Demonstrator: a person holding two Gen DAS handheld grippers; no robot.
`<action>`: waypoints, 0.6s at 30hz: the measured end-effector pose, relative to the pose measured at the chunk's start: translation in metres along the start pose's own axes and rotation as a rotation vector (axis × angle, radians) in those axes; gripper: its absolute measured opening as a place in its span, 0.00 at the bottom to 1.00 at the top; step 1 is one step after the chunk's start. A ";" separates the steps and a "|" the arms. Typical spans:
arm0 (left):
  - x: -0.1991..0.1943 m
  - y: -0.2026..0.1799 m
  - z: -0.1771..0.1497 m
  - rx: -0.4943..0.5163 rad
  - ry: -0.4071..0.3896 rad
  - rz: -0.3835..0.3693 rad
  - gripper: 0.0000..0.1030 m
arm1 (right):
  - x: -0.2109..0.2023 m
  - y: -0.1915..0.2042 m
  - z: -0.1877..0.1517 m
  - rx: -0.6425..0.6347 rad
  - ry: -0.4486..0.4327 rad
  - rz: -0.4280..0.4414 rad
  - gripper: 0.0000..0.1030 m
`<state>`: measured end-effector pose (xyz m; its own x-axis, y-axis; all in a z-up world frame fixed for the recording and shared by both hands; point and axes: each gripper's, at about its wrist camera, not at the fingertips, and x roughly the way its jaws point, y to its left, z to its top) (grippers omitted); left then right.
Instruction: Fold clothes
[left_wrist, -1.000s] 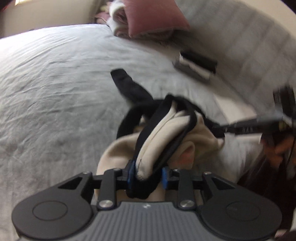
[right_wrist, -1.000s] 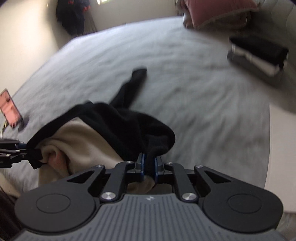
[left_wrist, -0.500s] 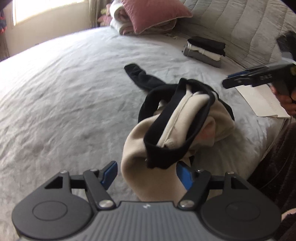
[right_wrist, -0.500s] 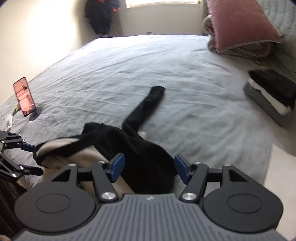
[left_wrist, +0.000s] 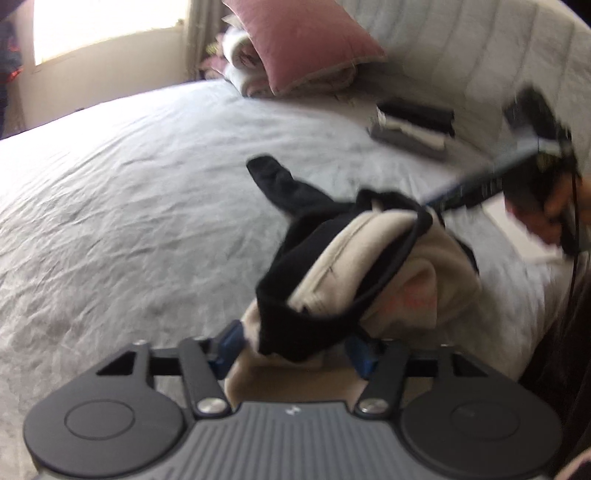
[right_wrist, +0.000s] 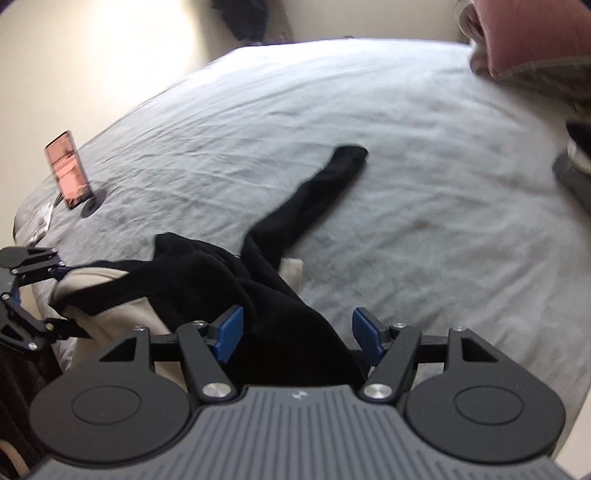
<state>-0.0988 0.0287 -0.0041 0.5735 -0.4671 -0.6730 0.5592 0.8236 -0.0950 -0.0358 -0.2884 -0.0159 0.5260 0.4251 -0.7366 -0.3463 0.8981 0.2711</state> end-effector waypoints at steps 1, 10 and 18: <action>0.001 0.002 0.001 -0.026 -0.013 -0.001 0.37 | 0.002 -0.001 -0.003 0.029 0.006 0.016 0.64; -0.006 0.026 0.014 -0.277 -0.054 0.035 0.02 | -0.032 0.018 -0.019 0.052 -0.129 0.001 0.09; -0.004 0.017 0.015 -0.203 -0.137 0.009 0.55 | -0.092 0.018 -0.019 0.070 -0.260 -0.122 0.09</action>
<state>-0.0830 0.0395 0.0078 0.6618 -0.4871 -0.5698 0.4298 0.8694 -0.2440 -0.1049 -0.3135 0.0450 0.7451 0.3197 -0.5853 -0.2185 0.9462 0.2386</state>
